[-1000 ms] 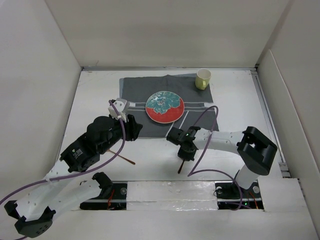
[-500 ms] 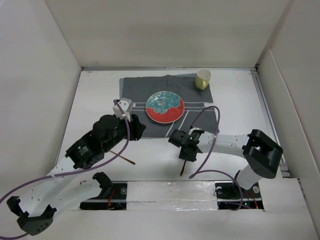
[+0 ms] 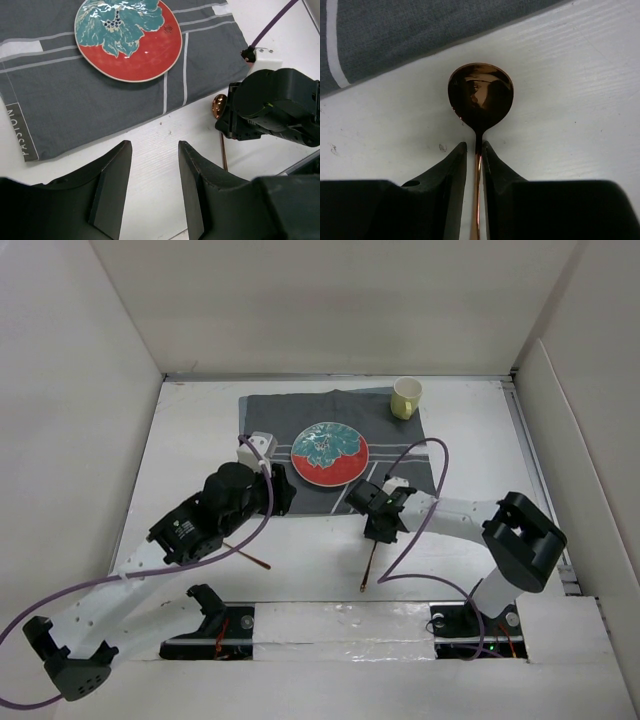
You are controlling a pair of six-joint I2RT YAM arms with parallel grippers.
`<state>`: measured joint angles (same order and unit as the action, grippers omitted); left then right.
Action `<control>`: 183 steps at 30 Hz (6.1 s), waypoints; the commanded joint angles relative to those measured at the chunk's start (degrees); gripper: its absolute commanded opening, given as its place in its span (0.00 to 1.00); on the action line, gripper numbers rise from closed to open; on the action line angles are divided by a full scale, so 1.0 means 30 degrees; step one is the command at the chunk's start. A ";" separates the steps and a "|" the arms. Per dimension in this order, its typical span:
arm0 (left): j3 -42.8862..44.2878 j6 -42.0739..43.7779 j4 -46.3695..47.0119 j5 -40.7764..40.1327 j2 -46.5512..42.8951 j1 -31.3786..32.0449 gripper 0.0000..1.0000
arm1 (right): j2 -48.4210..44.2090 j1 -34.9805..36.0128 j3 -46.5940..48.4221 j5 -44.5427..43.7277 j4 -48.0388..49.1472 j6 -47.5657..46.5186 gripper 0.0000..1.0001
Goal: Set the dinner table for one person
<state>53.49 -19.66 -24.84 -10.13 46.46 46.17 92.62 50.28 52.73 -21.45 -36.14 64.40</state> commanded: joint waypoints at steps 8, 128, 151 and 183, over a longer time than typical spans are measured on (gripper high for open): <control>0.0977 0.0195 0.0867 -0.1047 0.0305 0.0107 0.39 | 0.0857 0.1753 -0.1462 0.0383 -0.0931 0.1969 0.30; 1.3575 -0.2587 -0.7277 -0.1193 0.0218 -0.4405 0.34 | 1.7848 0.8845 2.4085 0.1705 0.1969 -1.6897 0.27; 1.0120 -0.3261 -0.3908 -0.1603 0.0802 -0.4405 0.33 | 1.5292 0.1084 2.7890 0.0176 0.2202 -0.7172 0.00; 0.8097 -0.1913 -0.2706 -0.2424 0.2415 -0.4405 0.33 | 2.1216 -0.1290 3.1202 0.2317 0.2437 -0.6086 0.00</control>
<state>78.24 -26.76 -35.38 -16.23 53.69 32.67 155.41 47.03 143.81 -14.52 -30.61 45.71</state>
